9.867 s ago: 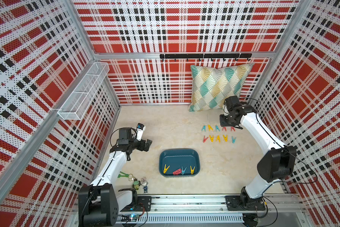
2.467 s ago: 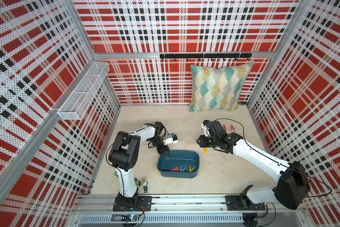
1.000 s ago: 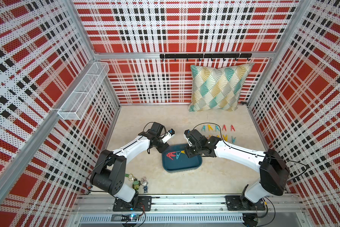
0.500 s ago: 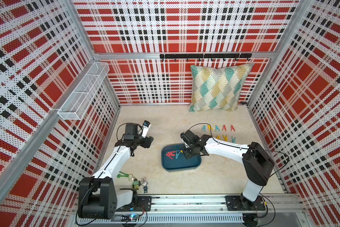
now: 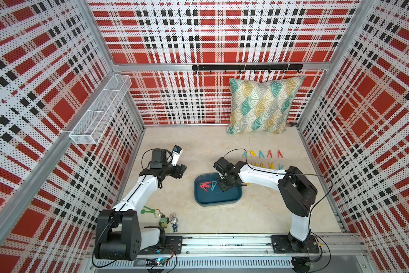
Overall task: Take the clothespins out of the storage box
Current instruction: Pick up the clothespin from the storage box.
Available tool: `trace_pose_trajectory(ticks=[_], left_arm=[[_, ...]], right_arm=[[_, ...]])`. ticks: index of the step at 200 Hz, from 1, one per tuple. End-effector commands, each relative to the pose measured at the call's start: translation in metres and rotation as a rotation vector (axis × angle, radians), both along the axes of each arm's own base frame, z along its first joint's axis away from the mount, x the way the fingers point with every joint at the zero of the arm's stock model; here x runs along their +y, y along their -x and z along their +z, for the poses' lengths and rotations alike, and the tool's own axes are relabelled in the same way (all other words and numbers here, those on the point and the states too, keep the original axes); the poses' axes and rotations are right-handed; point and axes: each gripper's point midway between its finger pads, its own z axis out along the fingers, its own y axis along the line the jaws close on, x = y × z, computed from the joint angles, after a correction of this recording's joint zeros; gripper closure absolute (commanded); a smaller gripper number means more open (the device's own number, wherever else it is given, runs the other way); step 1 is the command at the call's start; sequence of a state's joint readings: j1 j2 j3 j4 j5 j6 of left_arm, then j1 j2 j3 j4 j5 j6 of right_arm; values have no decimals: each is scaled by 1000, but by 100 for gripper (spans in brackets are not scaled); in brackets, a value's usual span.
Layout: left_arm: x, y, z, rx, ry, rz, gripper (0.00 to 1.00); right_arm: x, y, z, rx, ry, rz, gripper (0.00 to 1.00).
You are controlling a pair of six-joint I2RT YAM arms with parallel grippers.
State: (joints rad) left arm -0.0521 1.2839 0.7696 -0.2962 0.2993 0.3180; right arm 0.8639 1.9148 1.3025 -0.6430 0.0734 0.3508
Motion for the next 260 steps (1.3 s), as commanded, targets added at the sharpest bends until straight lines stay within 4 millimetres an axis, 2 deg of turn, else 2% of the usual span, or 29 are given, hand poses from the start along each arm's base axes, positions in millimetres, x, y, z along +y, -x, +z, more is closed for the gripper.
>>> trace_pose_trajectory(ticks=[1, 89, 169, 195, 260], left_arm=[[-3, 0, -3, -2, 3, -11, 25], [-3, 1, -8, 6, -7, -20, 25], [-4, 2, -8, 6, -7, -22, 26], [-4, 2, -8, 7, -7, -25, 26], [-5, 2, -7, 4, -5, -29, 26]], right_arm=[[2, -4, -2, -17, 21, 14, 68], [2, -5, -14, -20, 41, 25, 71], [6, -6, 22, -72, -13, 24, 64], [7, -7, 26, -78, -12, 22, 63], [6, -9, 5, -58, 23, 27, 62]])
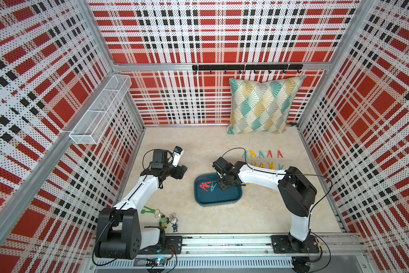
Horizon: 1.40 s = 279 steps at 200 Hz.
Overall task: Take the clothespins out of the storage box
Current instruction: Pick up the clothespin from the storage box.
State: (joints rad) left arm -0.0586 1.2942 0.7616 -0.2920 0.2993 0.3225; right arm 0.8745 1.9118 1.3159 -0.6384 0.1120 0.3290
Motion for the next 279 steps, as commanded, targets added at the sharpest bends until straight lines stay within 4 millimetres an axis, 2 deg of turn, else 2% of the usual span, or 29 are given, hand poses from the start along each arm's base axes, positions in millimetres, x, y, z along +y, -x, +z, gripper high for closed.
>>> trace_pose_trajectory(ticks=[1, 77, 107, 133, 149, 171, 193, 232, 254, 279], left_arm=[[-3, 1, -1, -9, -2, -19, 26], [-3, 1, -2, -5, 1, -22, 26], [-4, 1, -1, -6, 2, -24, 26], [-5, 1, -2, -4, 3, -25, 27], [-5, 1, -2, -5, 2, -26, 27], [-5, 1, -2, -4, 2, -26, 27], [-6, 2, -2, -2, 3, -30, 27], [-7, 2, -6, 10, 2, -31, 28], [-9, 2, -10, 22, 4, -41, 28], [-10, 2, -12, 27, 0, -43, 28]], right_arm=[[3, -3, -2, -12, 11, 8, 62], [5, -2, -22, 11, 32, 33, 64], [6, -1, -22, 12, 22, 33, 72], [6, -2, -17, 7, 14, 30, 87], [6, -1, -11, 4, 4, 29, 91], [7, 1, 0, 1, -16, 37, 96], [9, 4, 19, -8, -58, 42, 100], [9, 10, 72, -61, -179, 25, 100], [-2, 8, 99, -110, -214, -25, 100], [-34, -2, 113, -127, -243, -141, 100]])
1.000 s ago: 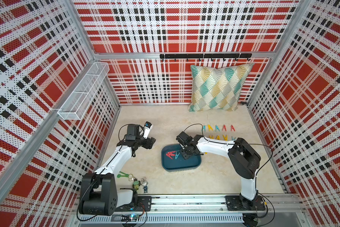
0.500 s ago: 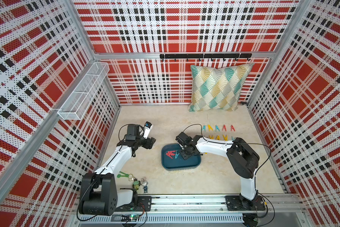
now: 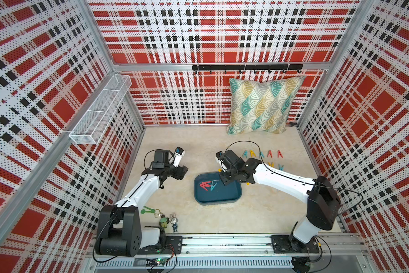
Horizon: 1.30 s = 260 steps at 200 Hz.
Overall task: Take the clothespins out of the storage box
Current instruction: Pick up the clothespin from the storage box, then place the clothespin at the center of the board.
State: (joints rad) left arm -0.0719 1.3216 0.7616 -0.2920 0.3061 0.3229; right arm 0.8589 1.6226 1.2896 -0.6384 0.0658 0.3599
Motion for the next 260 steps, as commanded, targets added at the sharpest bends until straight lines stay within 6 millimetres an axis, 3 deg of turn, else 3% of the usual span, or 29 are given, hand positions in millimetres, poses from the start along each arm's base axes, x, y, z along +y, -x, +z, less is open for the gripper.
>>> trace_pose_trajectory(ticks=[1, 24, 55, 97, 167, 260], left_arm=[[-5, 1, -3, -1, -3, -26, 28], [-4, 1, -3, 0, -5, -23, 29], [-4, 1, -3, 0, -7, -18, 28], [-3, 0, -4, 4, -7, -15, 29], [-3, 0, -5, 7, -14, -13, 29], [-4, 0, -5, 6, -12, -14, 28]], right_arm=[[-34, -5, 6, 17, -15, -122, 100], [-72, -14, 1, 42, -47, -235, 100], [-127, -20, -24, 123, -76, -394, 100], [-168, -15, -73, 271, -109, -499, 100], [-173, -19, -112, 357, -80, -543, 100], [-173, -32, -131, 379, -50, -581, 100]])
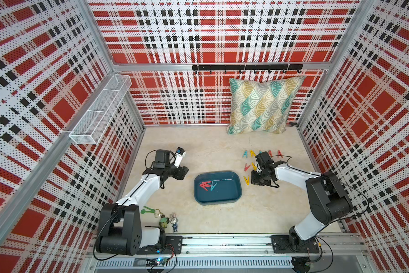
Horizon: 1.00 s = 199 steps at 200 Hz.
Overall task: Take the clothespins out of the storage box
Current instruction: Place the clothespin at the center of the board.
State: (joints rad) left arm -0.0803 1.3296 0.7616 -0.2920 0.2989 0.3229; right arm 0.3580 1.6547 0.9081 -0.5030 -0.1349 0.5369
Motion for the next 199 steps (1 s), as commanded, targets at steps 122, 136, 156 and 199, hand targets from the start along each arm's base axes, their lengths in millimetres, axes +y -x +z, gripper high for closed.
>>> trace_pose_trajectory(ticks=[122, 136, 156, 199], left_arm=[[-3, 0, -2, -2, -7, -14, 28], [-2, 0, -2, -4, -10, -12, 29], [-2, 0, -1, -8, -11, -12, 28], [0, 0, -1, -7, -16, -6, 28]], right_arm=[[3, -2, 54, -76, -65, -42, 74], [7, 2, 70, -95, -99, -26, 71], [13, 9, 92, -134, -150, -12, 69], [61, 17, 145, -273, -252, 81, 68]])
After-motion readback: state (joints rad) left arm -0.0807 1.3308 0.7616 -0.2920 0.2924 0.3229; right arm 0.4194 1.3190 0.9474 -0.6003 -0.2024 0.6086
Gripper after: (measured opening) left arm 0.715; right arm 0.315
